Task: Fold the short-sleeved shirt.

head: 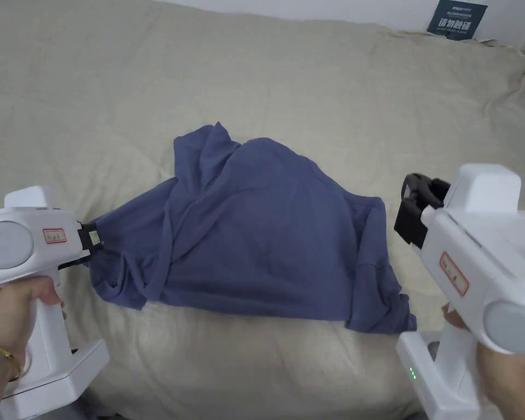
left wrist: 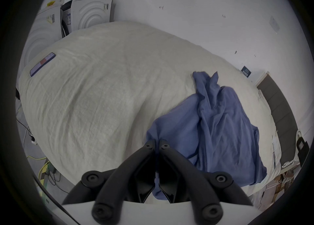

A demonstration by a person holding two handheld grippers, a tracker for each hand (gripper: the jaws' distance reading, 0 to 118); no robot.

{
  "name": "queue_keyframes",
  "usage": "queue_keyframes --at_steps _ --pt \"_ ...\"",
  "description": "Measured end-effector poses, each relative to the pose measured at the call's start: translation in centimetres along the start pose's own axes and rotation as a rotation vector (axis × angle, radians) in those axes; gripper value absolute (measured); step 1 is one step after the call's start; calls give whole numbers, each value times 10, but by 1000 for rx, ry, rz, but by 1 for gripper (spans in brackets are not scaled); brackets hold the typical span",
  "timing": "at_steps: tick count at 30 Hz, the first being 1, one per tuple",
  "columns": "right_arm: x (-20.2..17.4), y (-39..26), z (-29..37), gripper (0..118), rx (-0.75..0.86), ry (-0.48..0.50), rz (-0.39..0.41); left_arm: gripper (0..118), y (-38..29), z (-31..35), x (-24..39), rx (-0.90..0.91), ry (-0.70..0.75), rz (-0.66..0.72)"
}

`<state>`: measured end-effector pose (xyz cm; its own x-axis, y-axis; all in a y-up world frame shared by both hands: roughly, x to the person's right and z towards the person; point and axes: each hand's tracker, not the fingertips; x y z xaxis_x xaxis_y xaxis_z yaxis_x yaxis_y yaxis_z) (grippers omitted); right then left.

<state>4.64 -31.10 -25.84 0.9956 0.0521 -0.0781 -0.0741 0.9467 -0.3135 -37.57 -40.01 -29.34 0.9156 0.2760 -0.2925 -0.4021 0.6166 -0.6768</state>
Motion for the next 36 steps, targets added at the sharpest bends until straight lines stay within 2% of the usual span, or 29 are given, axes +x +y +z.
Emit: queue_keyframes --at_steps 3,4,5,6,7,8,9,10,11,12,16,22,31,33,36 --pt "-5 31 -27 1 -1 65 11 0 2 4 1 23 -20 9" --pt "-10 42 -38 4 -22 96 23 0 2 6 1 29 -25 12" --pt "-15 54 -51 12 -60 121 37 0 2 7 2 31 -28 14" --pt "-19 64 -63 30 -66 153 34 0 3 6 2 36 -32 18" --pt "-24 74 -79 67 -86 176 33 0 2 7 2 41 -35 24" --pt "-30 84 -96 83 -140 216 44 0 2 8 1 41 -40 29" --pt "-36 92 -115 90 -181 249 42 0 2 9 0 43 -44 34" --pt "-42 100 -134 90 -219 283 51 0 2 8 1 44 -46 37" --pt "-51 106 -153 103 -281 293 73 0 2 8 0 42 -47 40" --pt "-62 110 -173 106 -332 297 93 0 1 9 -2 43 -49 46" --pt "-99 115 -243 106 -465 299 186 0 2 7 -10 16 -79 103" --pt "-150 103 -335 106 -641 307 208 0 3 4 -17 12 -61 119" --pt "-199 70 -424 105 -753 330 220 0 0 -4 -18 -13 -43 118" --pt "-203 62 -422 98 -769 317 209 0 0 -5 -19 -10 -36 120" --pt "-206 52 -427 68 -797 327 188 0 1 -7 -18 -8 -31 126"
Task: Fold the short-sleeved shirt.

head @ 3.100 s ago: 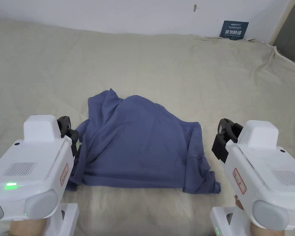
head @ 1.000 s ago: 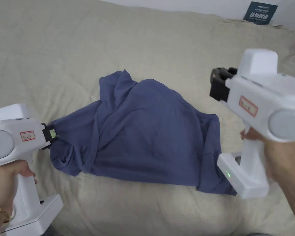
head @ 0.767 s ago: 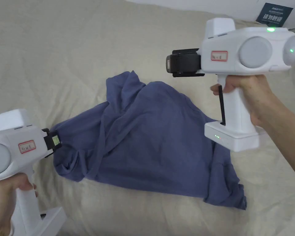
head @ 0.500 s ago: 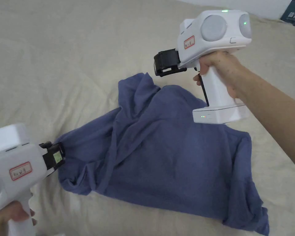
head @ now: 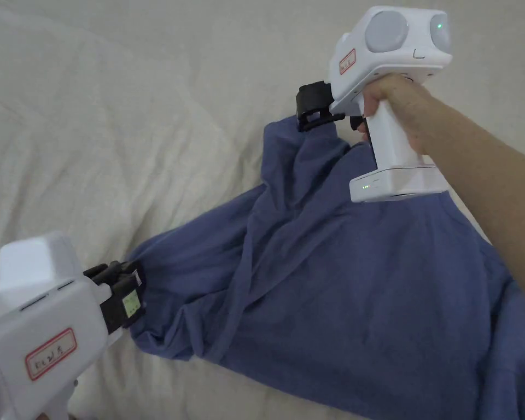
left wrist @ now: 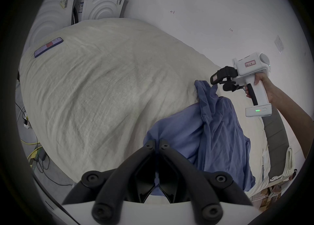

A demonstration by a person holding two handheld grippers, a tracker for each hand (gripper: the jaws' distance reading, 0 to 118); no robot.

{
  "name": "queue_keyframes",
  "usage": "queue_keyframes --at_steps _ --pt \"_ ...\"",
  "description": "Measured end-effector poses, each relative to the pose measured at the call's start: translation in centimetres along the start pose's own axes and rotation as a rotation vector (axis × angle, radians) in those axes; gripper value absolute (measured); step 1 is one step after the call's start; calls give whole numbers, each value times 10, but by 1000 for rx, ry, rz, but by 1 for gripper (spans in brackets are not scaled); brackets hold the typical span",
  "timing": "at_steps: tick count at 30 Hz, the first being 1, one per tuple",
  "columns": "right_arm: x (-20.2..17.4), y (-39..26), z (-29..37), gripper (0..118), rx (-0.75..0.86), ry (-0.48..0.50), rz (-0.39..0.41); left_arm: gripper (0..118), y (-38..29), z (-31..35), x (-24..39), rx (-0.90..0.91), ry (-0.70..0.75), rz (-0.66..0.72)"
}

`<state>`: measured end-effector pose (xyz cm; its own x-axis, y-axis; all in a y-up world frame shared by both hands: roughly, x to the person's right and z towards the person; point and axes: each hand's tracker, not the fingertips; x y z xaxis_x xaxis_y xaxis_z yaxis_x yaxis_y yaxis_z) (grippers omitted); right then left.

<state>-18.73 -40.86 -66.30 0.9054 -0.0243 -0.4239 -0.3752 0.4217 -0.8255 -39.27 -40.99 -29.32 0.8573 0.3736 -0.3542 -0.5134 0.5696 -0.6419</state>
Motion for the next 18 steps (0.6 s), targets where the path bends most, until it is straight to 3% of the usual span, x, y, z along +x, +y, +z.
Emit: queue_keyframes --at_steps 1,2,4,5,6,13,18 --pt "-1 -2 -1 46 -1 -2 -4 0 0 -1 0 0 1 2" --pt "-1 -3 -3 36 -2 -6 -8 0 0 -1 0 -1 2 5" --pt "-1 -4 -6 30 7 -10 -27 0 -1 -2 0 3 3 12" --pt "1 -4 -7 13 15 -14 -56 0 -1 -2 -1 3 4 13" --pt "2 -6 -5 6 22 -16 -82 0 -2 -3 -1 0 5 13" --pt "17 -12 40 2 101 31 -82 0 3 -5 -2 8 7 25" --pt "35 -24 117 2 224 62 -105 0 13 3 2 33 6 5"
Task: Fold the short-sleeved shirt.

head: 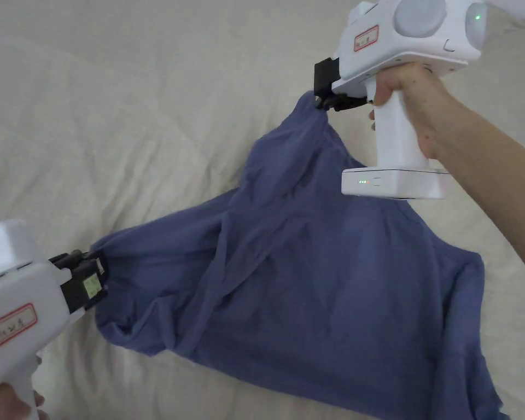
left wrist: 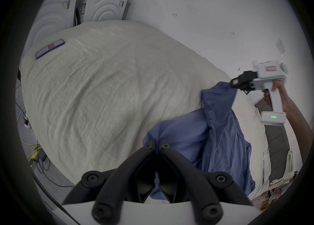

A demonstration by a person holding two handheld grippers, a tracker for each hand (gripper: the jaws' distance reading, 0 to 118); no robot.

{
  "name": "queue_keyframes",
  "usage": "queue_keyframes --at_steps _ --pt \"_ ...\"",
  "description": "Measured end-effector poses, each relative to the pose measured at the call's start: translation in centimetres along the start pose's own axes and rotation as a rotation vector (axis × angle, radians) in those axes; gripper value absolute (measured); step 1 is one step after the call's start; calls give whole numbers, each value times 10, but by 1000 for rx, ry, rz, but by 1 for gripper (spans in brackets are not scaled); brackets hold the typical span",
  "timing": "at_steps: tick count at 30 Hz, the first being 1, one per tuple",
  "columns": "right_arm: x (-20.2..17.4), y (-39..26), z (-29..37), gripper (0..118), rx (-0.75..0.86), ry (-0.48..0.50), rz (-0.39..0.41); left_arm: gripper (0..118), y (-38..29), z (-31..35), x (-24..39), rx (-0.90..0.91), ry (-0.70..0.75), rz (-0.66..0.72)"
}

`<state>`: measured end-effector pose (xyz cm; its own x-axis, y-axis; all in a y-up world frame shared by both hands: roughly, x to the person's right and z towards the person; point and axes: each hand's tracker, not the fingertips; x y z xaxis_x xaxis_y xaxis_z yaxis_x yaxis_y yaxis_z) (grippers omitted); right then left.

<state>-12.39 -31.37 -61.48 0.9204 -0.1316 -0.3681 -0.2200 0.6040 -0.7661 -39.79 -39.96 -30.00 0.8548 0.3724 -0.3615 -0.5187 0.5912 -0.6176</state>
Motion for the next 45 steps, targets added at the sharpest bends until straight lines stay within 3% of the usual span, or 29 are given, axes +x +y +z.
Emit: queue_keyframes --at_steps 4,11,17,24,32,35,45 --pt "15 2 76 2 106 20 -39 0 14 15 6 40 -13 -6" --pt "49 -18 228 2 321 -45 -93 0 59 69 29 183 -128 -17" --pt "81 -60 353 2 475 -162 -131 0 110 132 61 362 -162 -92" --pt "101 -95 467 2 625 -249 -190 0 178 205 93 479 -280 -72" --pt "101 -94 537 2 736 -283 -230 0 255 265 129 534 -291 -58" --pt "100 -78 546 2 759 -299 -243 0 281 278 152 571 -216 -101" --pt "114 15 519 2 767 -439 -259 0 355 233 236 578 -29 -149"
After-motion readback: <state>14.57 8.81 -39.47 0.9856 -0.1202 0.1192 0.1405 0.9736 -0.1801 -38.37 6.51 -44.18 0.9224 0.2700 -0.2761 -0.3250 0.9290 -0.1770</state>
